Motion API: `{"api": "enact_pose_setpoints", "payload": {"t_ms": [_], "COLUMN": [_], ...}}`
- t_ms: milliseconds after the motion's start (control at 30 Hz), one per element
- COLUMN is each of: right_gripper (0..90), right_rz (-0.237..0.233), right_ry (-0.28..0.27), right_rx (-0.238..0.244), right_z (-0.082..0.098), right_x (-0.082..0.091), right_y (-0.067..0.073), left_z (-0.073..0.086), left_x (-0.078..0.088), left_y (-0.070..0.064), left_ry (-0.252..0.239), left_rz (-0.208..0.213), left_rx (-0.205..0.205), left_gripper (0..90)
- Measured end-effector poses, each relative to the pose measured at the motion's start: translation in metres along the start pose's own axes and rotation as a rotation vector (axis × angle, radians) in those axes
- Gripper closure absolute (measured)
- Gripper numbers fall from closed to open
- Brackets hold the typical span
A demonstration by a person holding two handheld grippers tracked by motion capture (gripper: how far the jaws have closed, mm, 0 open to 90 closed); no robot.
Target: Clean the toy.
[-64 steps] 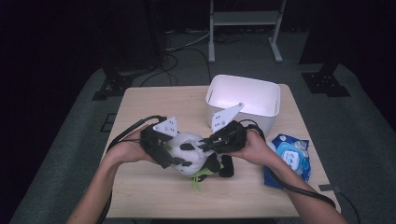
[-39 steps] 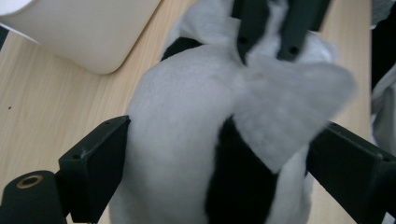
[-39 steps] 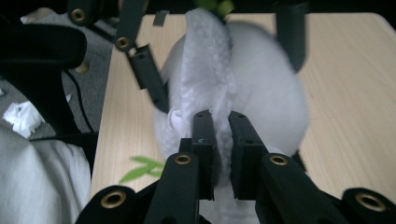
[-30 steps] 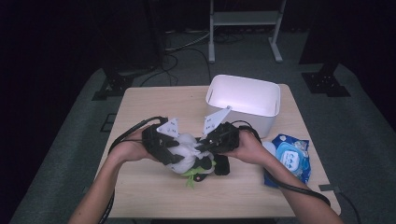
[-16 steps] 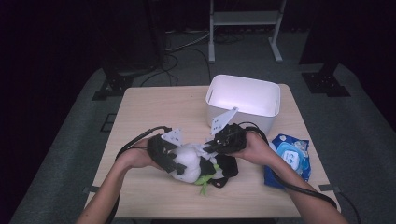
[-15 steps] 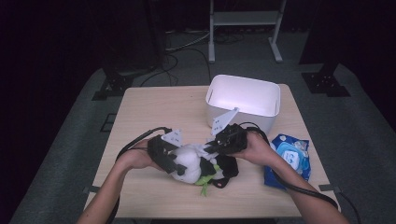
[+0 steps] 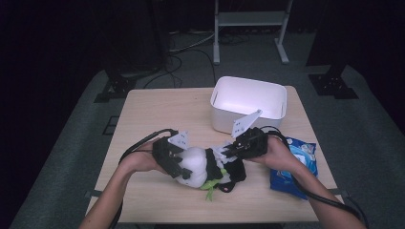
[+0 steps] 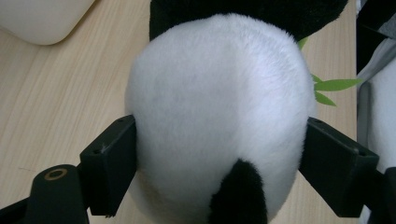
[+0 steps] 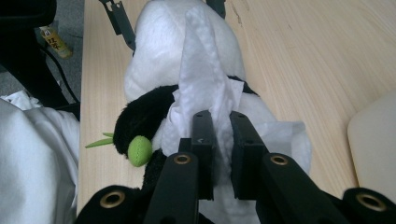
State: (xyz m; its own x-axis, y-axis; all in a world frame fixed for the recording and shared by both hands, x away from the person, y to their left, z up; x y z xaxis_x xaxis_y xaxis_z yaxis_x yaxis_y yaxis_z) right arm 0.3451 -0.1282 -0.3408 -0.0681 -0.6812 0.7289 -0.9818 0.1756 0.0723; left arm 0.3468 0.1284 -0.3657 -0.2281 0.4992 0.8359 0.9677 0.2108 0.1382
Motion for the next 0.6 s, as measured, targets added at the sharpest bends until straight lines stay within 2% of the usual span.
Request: {"api": "enact_pose_setpoints", "payload": {"t_ms": [100,233,333,467,600], "right_gripper": [80.9,80.9,80.9,80.8,80.8], "right_rz": [-0.003,-0.023,-0.021,-0.023,-0.02], "right_ry": [-0.003,-0.008,-0.002,-0.004,-0.019], "right_rx": [-0.002,0.016,0.031,0.035,0.046], "right_z": [0.0,-0.004,-0.008,-0.012,-0.015], "right_x": [-0.001,-0.005,-0.008,-0.011,-0.012], "right_y": [0.0,0.003,0.004,0.006,0.007], "left_z": [-0.004,-0.012,-0.02,-0.027,-0.036], "left_x": [0.002,0.004,-0.001,-0.007,-0.017], "left_y": [-0.001,-0.003,-0.006,-0.008,-0.011], "left_ry": [0.005,-0.036,-0.007,-0.001,0.001], "left_rz": [-0.004,0.015,0.007,0.011,0.035], "left_rx": [-0.013,-0.03,-0.053,-0.068,-0.087], "left_gripper": [16.9,17.0,16.9,16.9,17.2]}}
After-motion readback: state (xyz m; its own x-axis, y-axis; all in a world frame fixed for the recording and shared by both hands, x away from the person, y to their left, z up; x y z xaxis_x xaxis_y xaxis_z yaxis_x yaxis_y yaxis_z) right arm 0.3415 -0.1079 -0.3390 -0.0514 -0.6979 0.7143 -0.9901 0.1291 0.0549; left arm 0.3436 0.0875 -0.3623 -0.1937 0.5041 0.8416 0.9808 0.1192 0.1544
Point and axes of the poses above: each handheld gripper's, and its own axes: x roughly backward along the jaws, z roughly out of its underside, y roughly to its left, the point moved 1 cm from there along -x, roughly forward along the jaws, and after that the axes turned 6 degrees about -z, right-handed, at the moved point
